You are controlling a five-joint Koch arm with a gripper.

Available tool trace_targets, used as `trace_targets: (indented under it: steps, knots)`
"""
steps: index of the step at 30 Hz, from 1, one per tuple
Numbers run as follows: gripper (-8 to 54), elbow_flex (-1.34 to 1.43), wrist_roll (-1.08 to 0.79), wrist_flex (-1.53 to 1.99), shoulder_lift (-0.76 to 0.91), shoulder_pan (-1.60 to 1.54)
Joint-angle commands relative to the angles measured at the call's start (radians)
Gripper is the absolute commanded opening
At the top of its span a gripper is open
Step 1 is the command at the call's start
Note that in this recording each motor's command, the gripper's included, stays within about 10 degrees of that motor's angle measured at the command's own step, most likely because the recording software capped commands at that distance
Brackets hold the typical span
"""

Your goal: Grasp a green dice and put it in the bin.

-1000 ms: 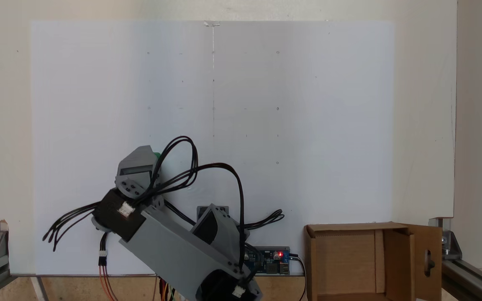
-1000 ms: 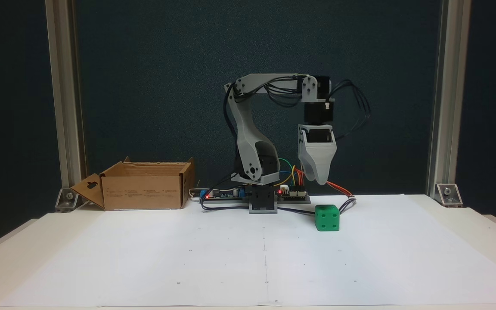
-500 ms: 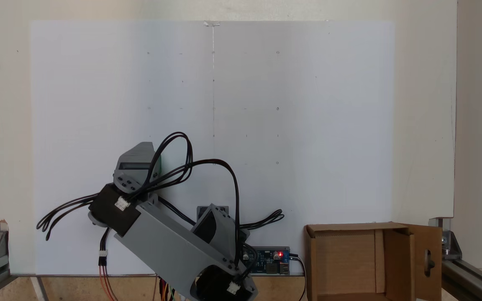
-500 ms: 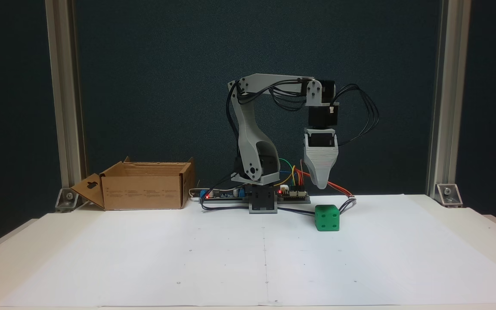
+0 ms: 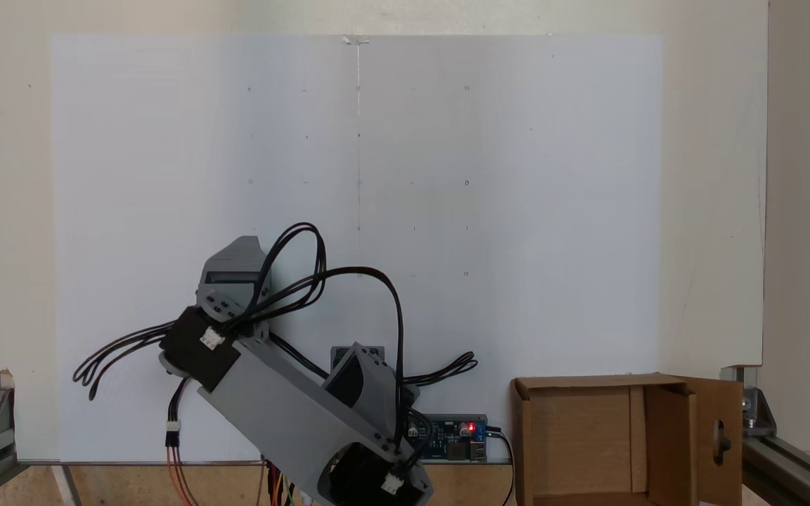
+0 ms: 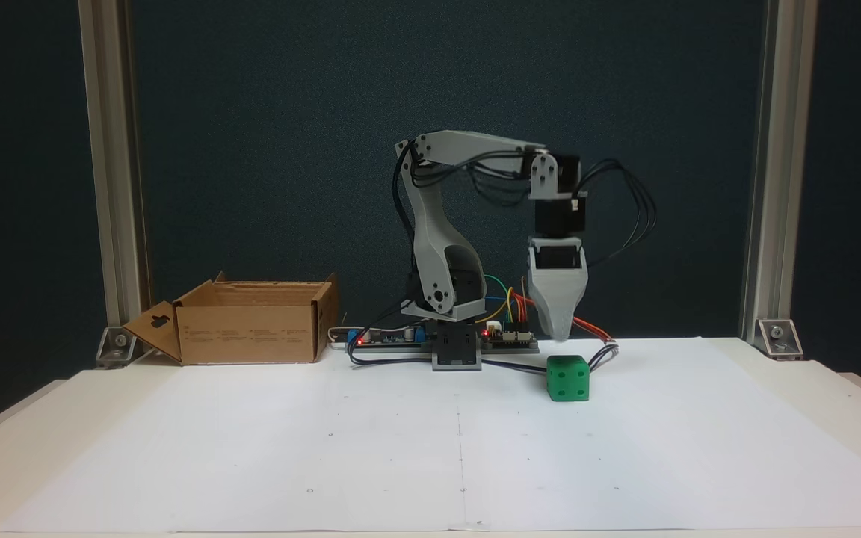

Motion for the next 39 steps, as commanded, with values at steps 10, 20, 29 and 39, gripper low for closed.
trace_targets:
  steps: [10, 20, 29, 39]
  knots:
    - [44.1, 0.055, 0.075, -0.143, 0.002, -0.005]
    - [43.9, 0.072, 0.075, -0.153, 0.002, -0.003]
    - [43.1, 0.072, 0.075, -0.155, 0.002, -0.008]
    - [43.1, 0.074, 0.092, -0.206, -0.018, -0.009]
